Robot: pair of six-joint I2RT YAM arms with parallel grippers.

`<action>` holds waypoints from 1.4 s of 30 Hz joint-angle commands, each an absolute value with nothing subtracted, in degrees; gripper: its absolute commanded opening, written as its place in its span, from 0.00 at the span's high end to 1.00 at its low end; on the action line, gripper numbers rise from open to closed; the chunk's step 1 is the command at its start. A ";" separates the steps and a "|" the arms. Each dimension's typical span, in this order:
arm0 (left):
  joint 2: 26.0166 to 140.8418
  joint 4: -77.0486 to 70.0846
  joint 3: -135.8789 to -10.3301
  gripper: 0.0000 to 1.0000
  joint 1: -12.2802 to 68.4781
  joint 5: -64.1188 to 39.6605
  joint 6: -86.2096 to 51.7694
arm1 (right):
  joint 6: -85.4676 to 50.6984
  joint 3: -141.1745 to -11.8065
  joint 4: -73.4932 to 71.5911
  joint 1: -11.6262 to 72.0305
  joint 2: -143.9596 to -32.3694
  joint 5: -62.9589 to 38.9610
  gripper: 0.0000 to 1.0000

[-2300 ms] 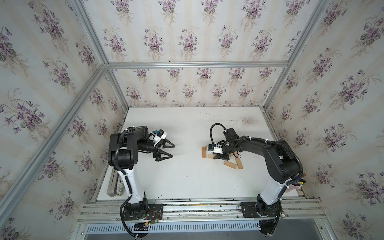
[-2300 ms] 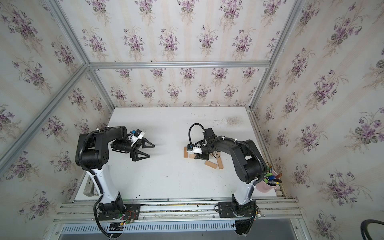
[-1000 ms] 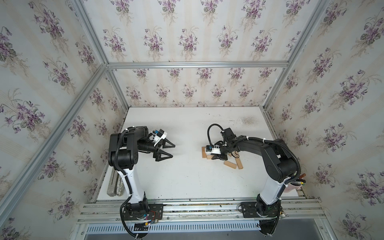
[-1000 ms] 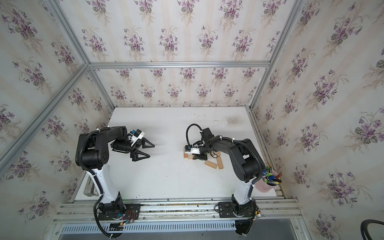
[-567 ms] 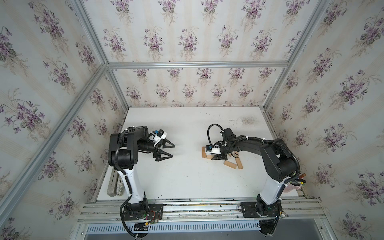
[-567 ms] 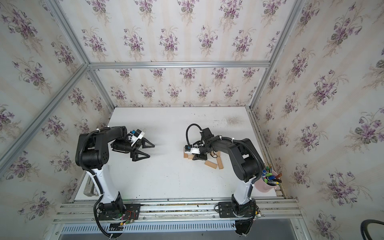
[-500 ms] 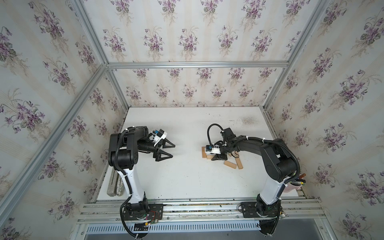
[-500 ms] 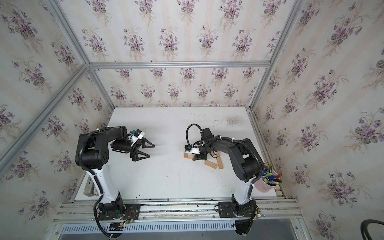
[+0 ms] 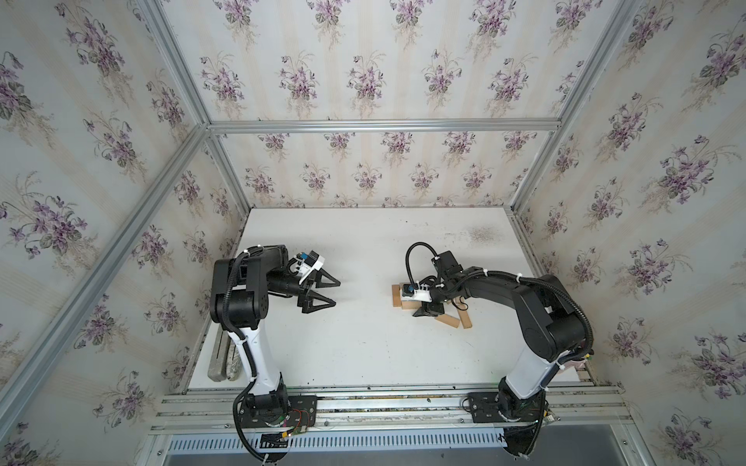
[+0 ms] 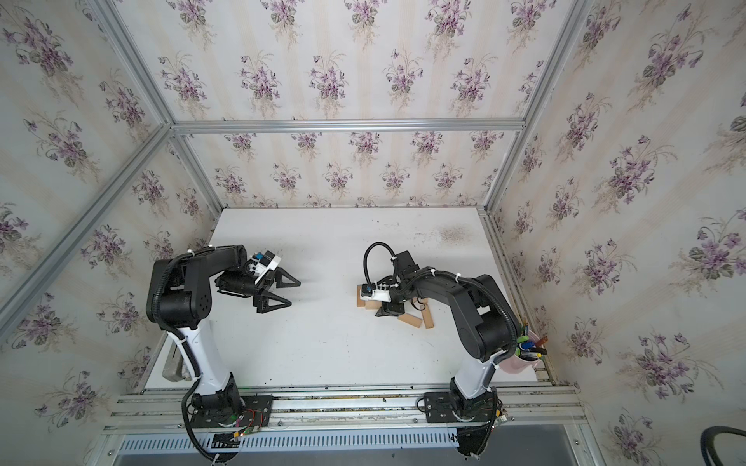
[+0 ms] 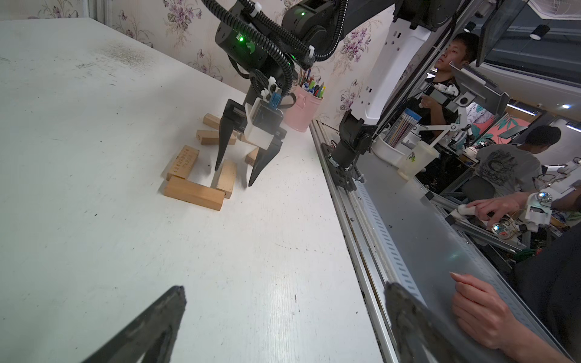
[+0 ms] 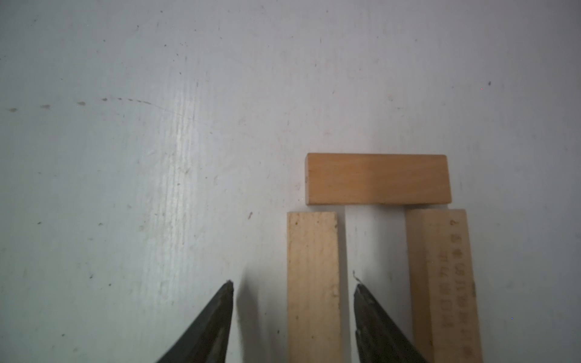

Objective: Assemble the number 8 with building blocks
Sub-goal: Assemble the building block at the center of the board, then pick up the building block from the center of the board.

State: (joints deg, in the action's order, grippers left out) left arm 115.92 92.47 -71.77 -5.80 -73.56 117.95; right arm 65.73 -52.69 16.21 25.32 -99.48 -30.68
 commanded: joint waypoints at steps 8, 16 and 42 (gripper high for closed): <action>115.77 102.24 -71.92 0.00 -5.85 -73.84 139.88 | 57.91 -49.90 8.83 25.11 -89.21 -29.55 0.00; 115.81 102.23 -71.90 0.00 -5.85 -73.82 139.87 | 26.13 -41.97 -8.30 18.12 -73.96 -4.42 0.00; 115.84 102.21 -71.90 0.00 -5.81 -73.82 139.85 | 8.35 -54.60 26.65 19.51 -90.63 1.01 0.32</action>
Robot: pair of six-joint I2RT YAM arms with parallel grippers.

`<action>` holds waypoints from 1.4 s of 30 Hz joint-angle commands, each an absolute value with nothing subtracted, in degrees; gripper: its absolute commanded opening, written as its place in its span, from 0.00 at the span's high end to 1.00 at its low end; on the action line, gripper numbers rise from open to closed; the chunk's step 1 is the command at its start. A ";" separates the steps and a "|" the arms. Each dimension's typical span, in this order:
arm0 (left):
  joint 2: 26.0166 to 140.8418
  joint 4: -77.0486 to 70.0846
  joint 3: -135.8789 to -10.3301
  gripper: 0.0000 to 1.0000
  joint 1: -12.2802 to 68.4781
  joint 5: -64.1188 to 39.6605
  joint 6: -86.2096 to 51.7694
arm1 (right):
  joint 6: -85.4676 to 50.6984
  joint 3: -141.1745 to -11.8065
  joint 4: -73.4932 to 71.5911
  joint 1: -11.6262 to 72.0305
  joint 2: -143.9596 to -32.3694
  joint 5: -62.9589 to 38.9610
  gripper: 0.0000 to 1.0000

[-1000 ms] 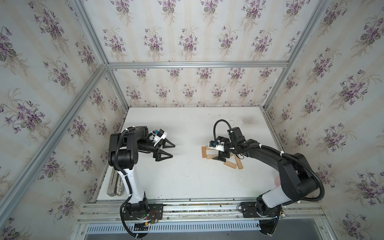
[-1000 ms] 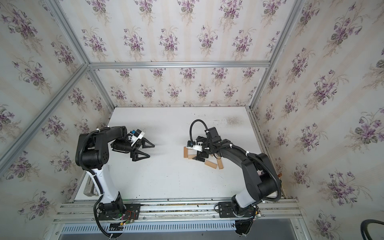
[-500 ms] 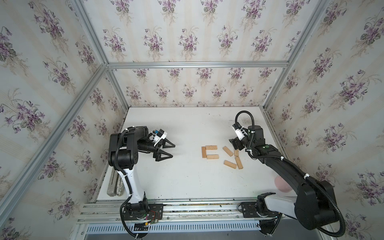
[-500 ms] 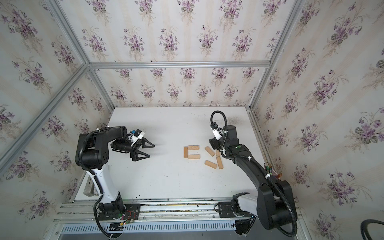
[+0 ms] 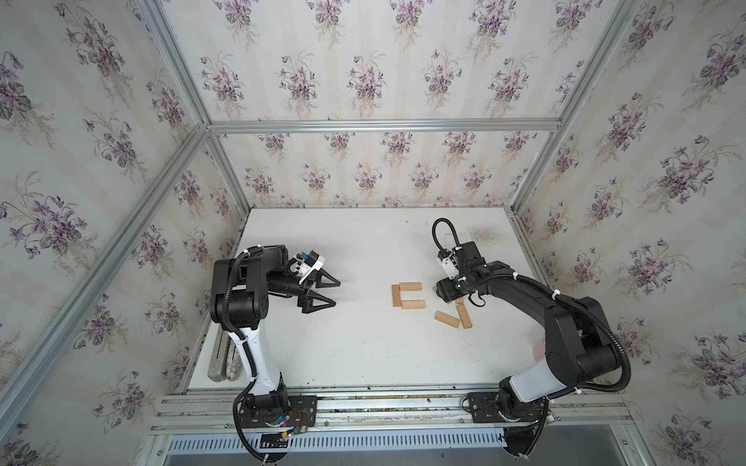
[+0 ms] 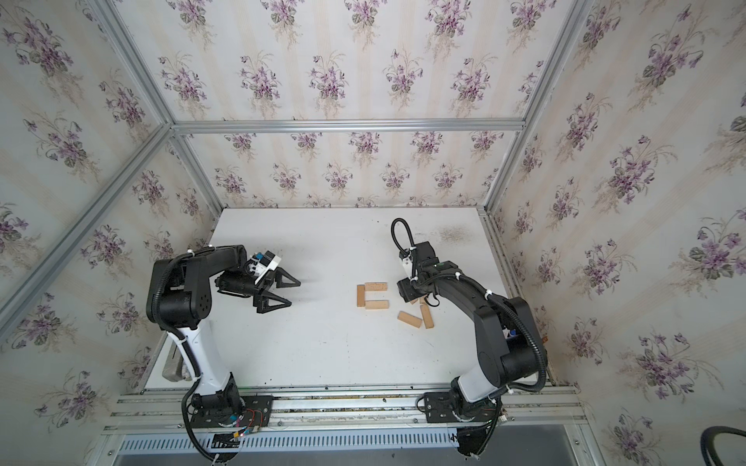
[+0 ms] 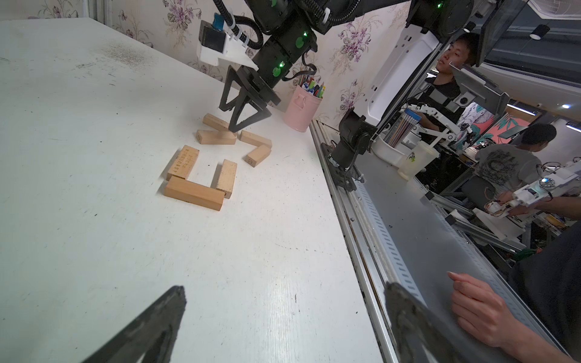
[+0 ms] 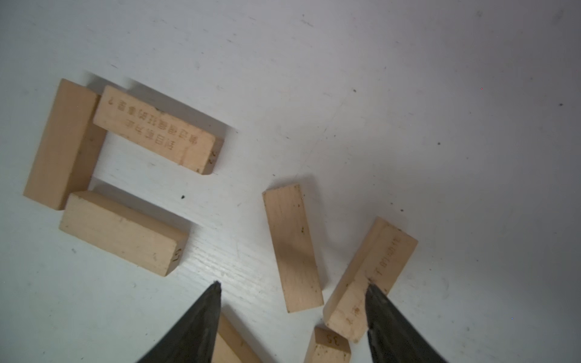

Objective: Assemble the number 8 with building blocks
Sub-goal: Pick up the building block from the center of the board.

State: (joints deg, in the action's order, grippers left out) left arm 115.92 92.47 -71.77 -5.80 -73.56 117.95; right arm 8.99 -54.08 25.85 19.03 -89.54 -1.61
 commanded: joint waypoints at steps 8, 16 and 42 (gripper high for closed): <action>115.83 102.23 -71.90 0.00 -5.83 -73.83 139.91 | 8.61 -57.74 25.61 20.06 -95.98 -0.49 0.32; 115.84 102.26 -71.93 0.00 -5.83 -73.78 139.83 | 8.11 -59.87 26.46 20.21 -101.09 -3.34 0.48; 115.84 102.22 -71.88 0.00 -5.88 -73.86 139.81 | -2.47 -65.06 39.10 22.96 -95.08 -1.11 0.85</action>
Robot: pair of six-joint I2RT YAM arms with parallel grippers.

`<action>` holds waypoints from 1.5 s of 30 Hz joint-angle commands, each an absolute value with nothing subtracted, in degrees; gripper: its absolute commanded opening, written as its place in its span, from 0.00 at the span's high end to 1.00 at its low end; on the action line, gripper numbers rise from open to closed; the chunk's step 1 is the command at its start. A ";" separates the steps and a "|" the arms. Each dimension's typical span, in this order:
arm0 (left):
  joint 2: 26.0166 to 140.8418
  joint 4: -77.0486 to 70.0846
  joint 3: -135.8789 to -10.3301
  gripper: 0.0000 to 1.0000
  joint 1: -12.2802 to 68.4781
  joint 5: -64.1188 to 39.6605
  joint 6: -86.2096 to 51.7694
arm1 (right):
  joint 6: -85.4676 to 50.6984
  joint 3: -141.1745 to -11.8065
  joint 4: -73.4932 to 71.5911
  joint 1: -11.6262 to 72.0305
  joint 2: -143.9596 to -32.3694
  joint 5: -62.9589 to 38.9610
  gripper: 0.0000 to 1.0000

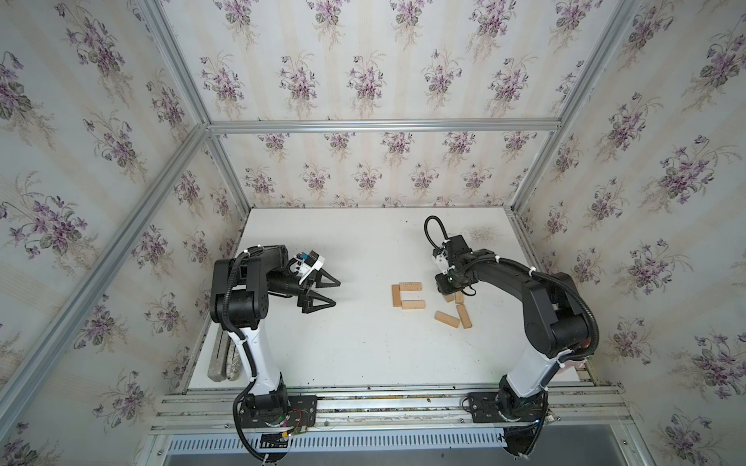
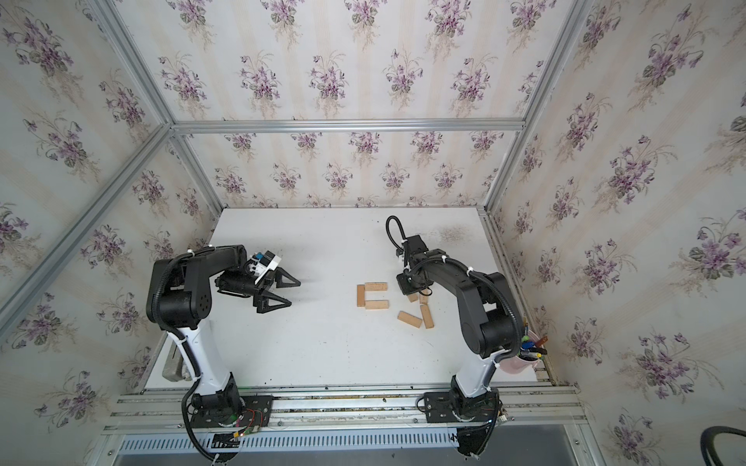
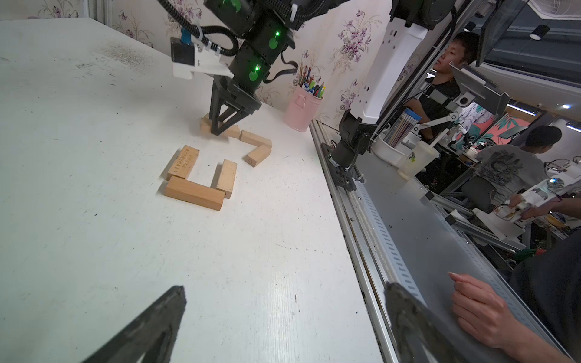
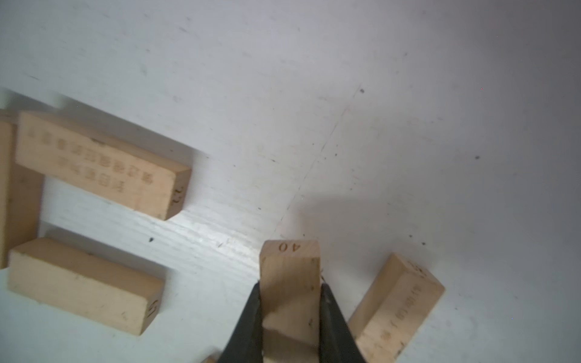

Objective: Assemble the number 8 with building blocks
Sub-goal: Pick up the building block from the center of the board, then assemble the building block at the center of the board.

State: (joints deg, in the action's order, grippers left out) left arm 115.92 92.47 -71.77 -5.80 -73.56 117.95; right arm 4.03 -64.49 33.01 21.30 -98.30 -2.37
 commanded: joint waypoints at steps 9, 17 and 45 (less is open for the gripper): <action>115.83 102.22 -71.95 0.00 -5.88 -73.87 139.82 | -43.10 -53.34 34.99 46.63 -82.89 3.42 0.86; 115.84 102.22 -71.92 0.00 -5.83 -73.85 139.88 | -56.73 -55.13 34.10 57.37 -87.84 10.25 0.86; 115.77 102.22 -71.90 0.01 -5.89 -73.84 139.86 | -47.68 -67.60 33.27 55.98 -108.98 8.47 0.83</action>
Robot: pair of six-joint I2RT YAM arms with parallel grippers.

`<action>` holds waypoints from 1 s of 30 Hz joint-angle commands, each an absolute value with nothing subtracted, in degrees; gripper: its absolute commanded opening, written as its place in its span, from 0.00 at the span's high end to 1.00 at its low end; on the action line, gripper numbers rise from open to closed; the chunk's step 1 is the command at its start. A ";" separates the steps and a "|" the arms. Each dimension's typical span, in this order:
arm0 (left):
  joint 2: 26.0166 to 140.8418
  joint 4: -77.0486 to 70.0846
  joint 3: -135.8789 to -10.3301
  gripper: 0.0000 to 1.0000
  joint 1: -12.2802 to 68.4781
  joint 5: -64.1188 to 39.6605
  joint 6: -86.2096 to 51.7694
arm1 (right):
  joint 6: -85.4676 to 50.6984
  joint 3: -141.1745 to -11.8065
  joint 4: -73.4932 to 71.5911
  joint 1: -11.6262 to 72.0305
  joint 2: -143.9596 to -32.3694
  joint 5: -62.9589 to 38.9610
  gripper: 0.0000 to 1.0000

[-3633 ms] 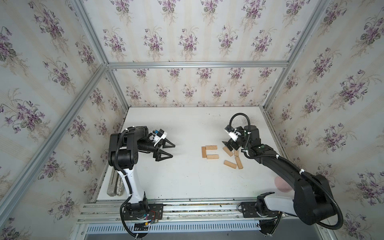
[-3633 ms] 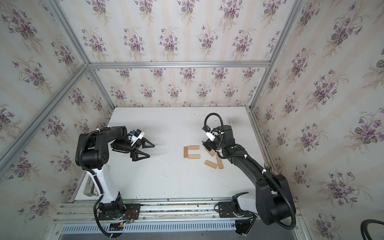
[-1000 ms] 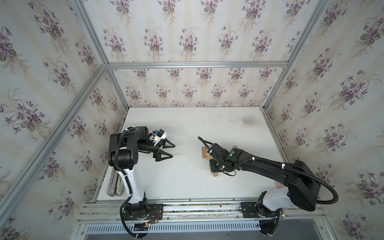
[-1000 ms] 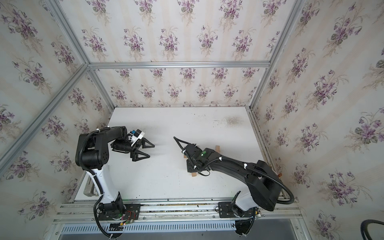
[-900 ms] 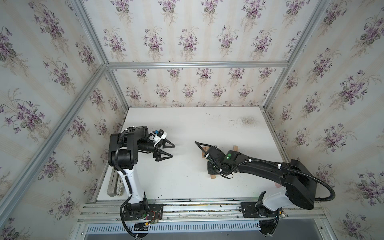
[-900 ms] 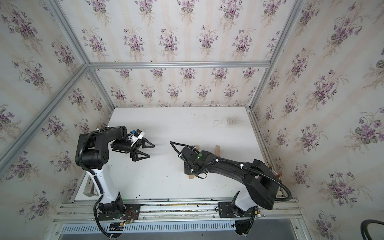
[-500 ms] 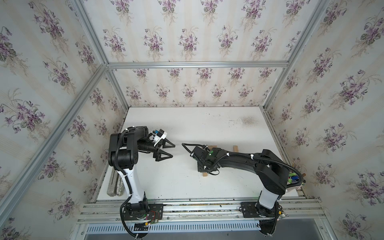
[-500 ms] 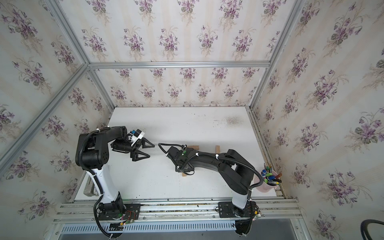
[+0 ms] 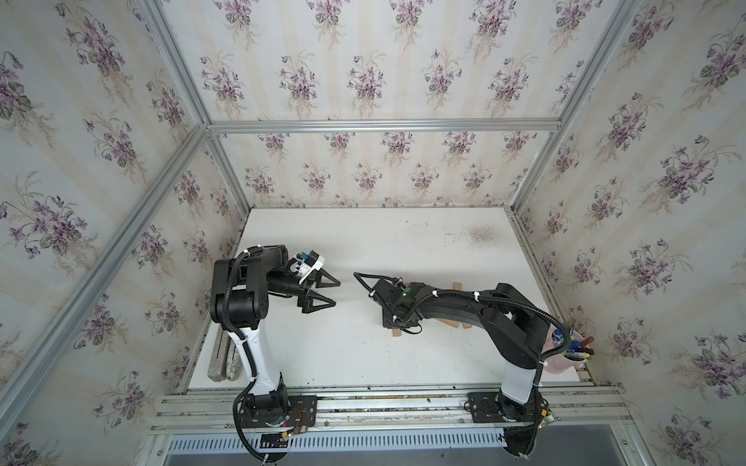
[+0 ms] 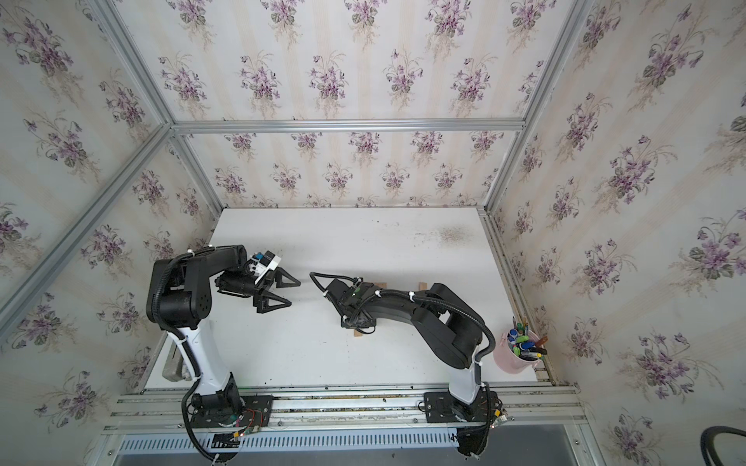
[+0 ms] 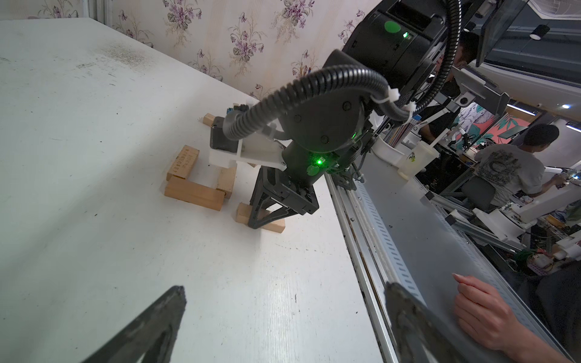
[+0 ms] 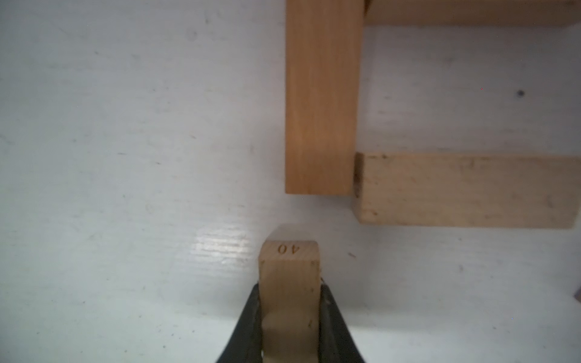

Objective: Assemble the number 8 with building blocks
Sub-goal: Assemble the building block at the center of the board.

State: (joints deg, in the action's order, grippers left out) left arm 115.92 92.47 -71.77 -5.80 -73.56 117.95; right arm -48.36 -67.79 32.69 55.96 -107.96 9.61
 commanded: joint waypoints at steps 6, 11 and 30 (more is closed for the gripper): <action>115.82 102.23 -71.92 0.00 -5.83 -73.85 139.92 | -47.74 -68.10 35.33 55.89 -109.98 8.70 0.83; 115.83 102.24 -71.89 0.00 -5.87 -73.91 139.77 | -47.86 -69.62 36.90 55.63 -111.67 9.51 0.81; 115.84 102.22 -71.90 0.01 -5.88 -73.88 139.87 | -50.68 -70.63 42.60 56.16 -109.45 4.90 0.54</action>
State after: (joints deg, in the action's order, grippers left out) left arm 115.92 92.47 -71.77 -5.80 -73.56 117.95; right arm -49.52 -70.59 38.65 55.92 -109.14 7.29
